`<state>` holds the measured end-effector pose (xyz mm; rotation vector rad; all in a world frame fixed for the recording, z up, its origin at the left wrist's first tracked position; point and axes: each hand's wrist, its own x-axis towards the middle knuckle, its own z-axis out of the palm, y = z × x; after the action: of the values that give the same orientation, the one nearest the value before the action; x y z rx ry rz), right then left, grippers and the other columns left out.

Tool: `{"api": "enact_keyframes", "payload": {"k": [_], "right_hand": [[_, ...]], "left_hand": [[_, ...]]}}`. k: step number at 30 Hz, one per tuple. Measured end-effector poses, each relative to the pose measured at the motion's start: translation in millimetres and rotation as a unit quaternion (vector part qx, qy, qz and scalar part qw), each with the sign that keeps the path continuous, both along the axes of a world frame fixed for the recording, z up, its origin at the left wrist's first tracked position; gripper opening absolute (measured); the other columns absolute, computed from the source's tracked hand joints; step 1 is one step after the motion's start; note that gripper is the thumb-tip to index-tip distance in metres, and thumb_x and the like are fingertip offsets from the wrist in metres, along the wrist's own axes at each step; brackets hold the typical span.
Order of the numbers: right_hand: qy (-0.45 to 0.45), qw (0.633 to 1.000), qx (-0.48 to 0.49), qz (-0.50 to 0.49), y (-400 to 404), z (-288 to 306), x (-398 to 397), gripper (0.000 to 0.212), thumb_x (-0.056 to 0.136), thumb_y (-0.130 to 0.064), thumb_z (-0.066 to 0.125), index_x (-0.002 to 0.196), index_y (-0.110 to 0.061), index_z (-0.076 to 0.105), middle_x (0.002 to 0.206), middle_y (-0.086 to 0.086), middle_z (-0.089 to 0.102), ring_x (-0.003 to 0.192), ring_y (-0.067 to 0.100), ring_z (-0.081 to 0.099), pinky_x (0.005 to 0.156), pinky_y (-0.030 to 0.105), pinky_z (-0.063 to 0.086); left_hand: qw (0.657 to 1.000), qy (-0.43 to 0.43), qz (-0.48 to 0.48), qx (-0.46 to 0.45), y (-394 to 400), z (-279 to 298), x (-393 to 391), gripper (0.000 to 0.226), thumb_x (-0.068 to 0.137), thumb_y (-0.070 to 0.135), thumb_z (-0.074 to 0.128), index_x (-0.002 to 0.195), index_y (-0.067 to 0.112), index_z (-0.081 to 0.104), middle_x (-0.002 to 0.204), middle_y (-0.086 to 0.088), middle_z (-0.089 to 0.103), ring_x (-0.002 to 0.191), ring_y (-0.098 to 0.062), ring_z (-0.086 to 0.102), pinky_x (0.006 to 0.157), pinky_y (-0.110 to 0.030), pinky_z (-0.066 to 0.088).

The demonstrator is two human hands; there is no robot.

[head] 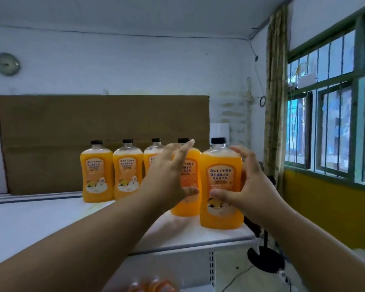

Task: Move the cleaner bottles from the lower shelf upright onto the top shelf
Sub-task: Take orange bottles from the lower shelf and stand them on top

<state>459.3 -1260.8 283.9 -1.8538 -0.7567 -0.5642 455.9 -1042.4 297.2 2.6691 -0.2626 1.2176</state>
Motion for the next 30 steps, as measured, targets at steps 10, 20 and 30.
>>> {"api": "enact_keyframes", "payload": {"k": [10, 20, 30], "right_hand": [[-0.036, 0.995, -0.073, -0.052, 4.9, 3.6, 31.6, 0.105, 0.058, -0.055, 0.084, 0.136, -0.056, 0.014, 0.107, -0.02, 0.051, 0.083, -0.002, 0.057, 0.058, 0.013, 0.042], [-0.036, 0.995, -0.07, -0.057, 10.5, 0.9, 51.6, 0.104, 0.058, -0.057, 0.083, 0.134, -0.062, 0.012, 0.098, -0.028, 0.05, 0.075, -0.008, 0.056, 0.045, 0.006, 0.035], [-0.048, 0.993, -0.09, -0.057, 13.1, -0.4, 57.6, 0.109, 0.062, -0.055, 0.083, 0.14, -0.057, 0.006, 0.114, -0.02, 0.05, 0.087, -0.001, 0.057, 0.063, 0.013, 0.042]], "left_hand": [[0.988, -0.02, 0.096, 0.117, -2.6, 13.9, 61.6, 0.099, 0.07, 0.053, 0.078, 0.147, 0.033, 0.019, 0.15, -0.008, 0.039, 0.137, -0.031, 0.038, 0.109, -0.048, 0.039], [0.972, -0.049, 0.153, 0.173, 8.1, 11.9, 91.0, 0.097, 0.074, 0.057, 0.073, 0.149, 0.029, 0.018, 0.15, -0.01, 0.04, 0.141, -0.035, 0.033, 0.117, -0.051, 0.018], [0.964, -0.017, 0.181, 0.193, 6.1, 13.4, 83.2, 0.104, 0.079, 0.064, 0.065, 0.155, 0.028, 0.004, 0.159, -0.012, 0.028, 0.147, -0.034, 0.021, 0.121, -0.049, 0.005]]}}
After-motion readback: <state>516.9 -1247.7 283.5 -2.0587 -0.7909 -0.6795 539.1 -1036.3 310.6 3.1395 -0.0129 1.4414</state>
